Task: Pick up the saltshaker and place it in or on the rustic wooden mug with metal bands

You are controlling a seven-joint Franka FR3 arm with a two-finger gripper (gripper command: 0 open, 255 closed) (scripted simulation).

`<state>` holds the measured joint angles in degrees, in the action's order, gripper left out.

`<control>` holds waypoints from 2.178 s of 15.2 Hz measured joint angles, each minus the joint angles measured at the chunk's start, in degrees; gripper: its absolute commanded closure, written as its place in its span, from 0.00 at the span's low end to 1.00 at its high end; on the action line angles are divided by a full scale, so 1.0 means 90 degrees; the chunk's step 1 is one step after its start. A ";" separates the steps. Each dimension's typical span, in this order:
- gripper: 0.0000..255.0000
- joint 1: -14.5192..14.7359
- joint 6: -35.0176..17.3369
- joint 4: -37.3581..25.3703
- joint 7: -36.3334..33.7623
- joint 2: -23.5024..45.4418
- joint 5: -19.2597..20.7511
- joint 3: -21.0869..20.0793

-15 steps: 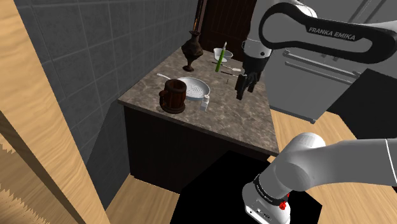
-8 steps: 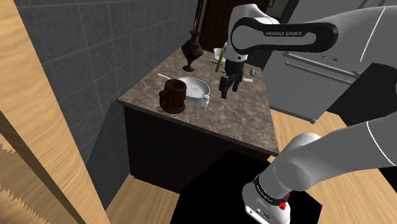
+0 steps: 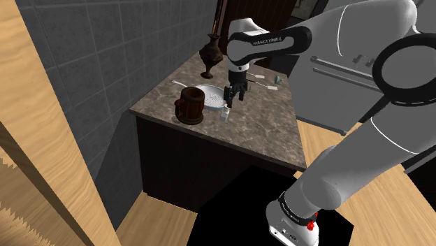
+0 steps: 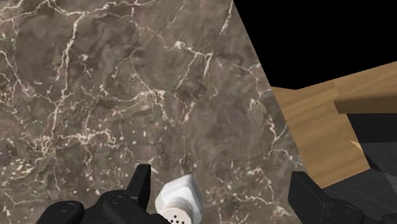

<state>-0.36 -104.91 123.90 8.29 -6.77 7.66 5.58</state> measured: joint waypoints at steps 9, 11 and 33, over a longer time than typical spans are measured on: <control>0.00 -0.0065 -0.0419 -0.1531 0.0230 0.2160 -0.0014 0.0050; 0.00 -0.0071 -0.0534 -0.1499 0.0228 0.2250 -0.0012 0.0052; 1.00 -0.0099 -0.0995 -0.1150 0.0214 0.2355 0.0008 0.0068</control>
<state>-1.25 -113.87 113.55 10.21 14.43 7.73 6.19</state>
